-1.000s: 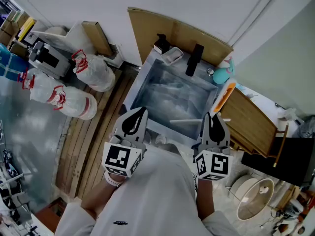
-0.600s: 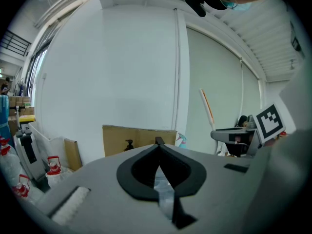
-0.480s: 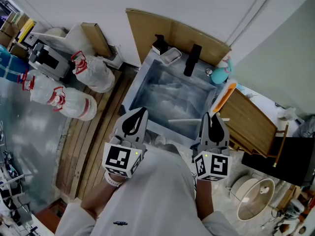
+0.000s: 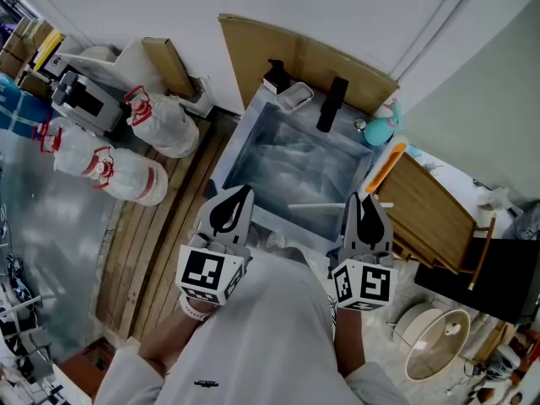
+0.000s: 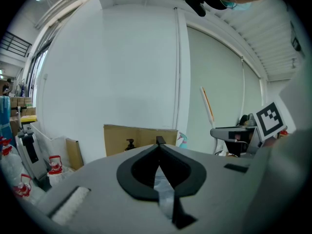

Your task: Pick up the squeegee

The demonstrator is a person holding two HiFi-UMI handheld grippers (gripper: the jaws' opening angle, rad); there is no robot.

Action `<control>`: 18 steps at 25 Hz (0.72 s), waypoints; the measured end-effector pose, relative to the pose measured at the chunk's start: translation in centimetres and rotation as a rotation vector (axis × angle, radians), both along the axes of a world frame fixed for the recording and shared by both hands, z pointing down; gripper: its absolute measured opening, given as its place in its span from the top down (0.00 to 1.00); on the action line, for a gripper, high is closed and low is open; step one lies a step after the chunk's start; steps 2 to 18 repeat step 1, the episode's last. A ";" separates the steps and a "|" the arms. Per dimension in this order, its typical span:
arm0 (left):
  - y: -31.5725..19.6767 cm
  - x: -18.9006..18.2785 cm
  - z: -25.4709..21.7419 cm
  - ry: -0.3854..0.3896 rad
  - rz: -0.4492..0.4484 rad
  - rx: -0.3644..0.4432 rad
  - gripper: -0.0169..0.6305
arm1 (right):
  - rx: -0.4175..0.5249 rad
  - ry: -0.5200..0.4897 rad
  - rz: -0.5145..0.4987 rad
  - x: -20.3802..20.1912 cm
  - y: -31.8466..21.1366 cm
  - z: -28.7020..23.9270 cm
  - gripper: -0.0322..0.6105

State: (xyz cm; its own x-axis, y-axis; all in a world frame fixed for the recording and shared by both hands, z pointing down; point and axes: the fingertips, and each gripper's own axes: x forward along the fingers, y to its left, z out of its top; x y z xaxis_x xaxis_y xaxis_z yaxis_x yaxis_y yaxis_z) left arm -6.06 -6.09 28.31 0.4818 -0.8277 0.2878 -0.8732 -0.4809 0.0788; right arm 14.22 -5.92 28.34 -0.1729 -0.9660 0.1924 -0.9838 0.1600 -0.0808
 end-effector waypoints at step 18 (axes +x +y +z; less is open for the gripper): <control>0.0 0.0 0.0 0.000 0.000 0.000 0.97 | 0.000 -0.001 -0.002 -0.1 -0.1 0.0 0.86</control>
